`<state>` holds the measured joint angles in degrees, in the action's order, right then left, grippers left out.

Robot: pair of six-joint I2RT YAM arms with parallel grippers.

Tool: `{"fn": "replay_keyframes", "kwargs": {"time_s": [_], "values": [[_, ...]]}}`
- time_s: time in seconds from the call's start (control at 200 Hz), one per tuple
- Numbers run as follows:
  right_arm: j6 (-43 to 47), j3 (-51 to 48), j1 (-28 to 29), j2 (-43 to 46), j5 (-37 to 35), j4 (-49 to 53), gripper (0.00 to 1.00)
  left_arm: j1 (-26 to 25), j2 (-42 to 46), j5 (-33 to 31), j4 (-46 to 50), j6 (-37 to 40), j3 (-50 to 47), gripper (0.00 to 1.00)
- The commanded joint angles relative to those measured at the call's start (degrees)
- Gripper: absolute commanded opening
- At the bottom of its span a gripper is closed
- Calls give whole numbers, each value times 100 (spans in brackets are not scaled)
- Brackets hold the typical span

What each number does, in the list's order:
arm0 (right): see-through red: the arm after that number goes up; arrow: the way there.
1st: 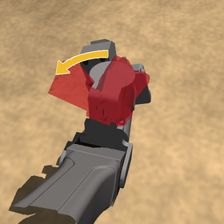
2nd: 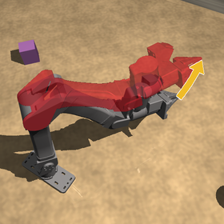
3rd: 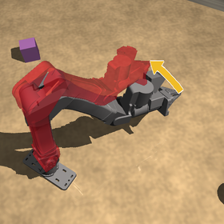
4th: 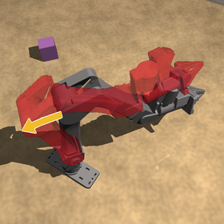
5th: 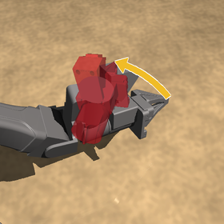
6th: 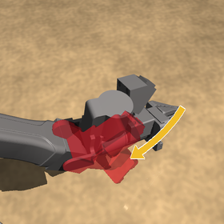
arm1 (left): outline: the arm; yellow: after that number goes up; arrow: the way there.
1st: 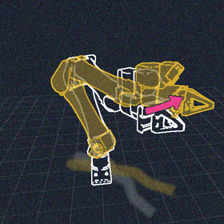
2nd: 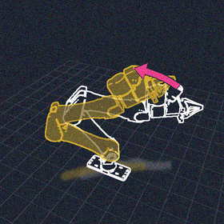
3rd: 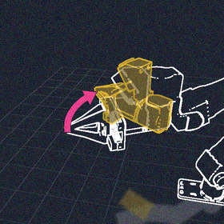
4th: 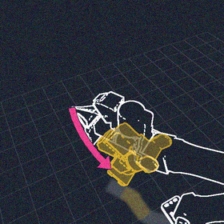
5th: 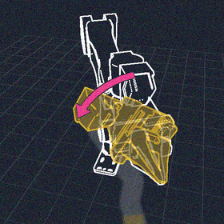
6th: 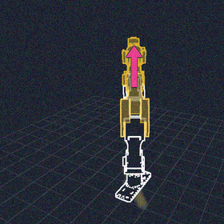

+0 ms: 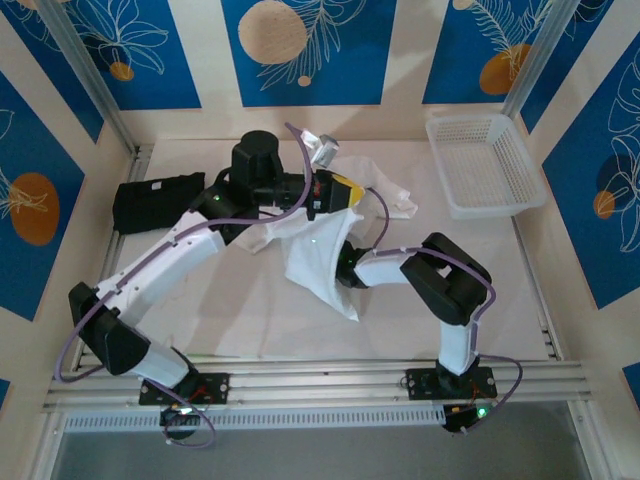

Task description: Fold the inside-out t-shirt

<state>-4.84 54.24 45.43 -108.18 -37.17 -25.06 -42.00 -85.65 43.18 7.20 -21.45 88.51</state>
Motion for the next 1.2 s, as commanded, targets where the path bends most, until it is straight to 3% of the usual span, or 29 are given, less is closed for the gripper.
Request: {"fn": "replay_keyframes", "kwargs": {"time_s": [0.0,0.325,0.46,0.705,0.875,0.915,0.955,1.025,1.105,1.15,1.195], "values": [[-604,382,-137,-180,-194,929,70,-125,45,556,-417,-166,425,0],[-1806,1360,-652,-741,295,2757,71,-141,433,628,-451,-143,735,0],[-2126,1633,-865,-954,630,3343,73,-122,486,349,45,231,1172,0],[-2106,2088,-1057,-1128,1038,3951,83,-94,557,202,202,339,1584,0],[-2099,2210,-1158,-1249,1300,4280,82,-35,652,-299,481,594,1775,0],[-2098,2180,-1168,-1249,1377,4302,78,3,696,-549,571,672,1739,0],[-2078,2141,-1174,-1245,1441,4316,67,46,748,-901,647,752,1653,0],[-1994,2096,-1172,-1203,1538,4334,35,159,851,-1589,690,825,1367,0],[-1846,1985,-1168,-995,1639,4298,8,374,958,-2398,711,847,981,0],[-1711,1852,-1150,-772,1705,4203,0,557,1003,-2870,730,824,768,0],[-1594,1685,-1125,-489,1753,4114,0,832,1028,-3203,704,688,521,0]]}}
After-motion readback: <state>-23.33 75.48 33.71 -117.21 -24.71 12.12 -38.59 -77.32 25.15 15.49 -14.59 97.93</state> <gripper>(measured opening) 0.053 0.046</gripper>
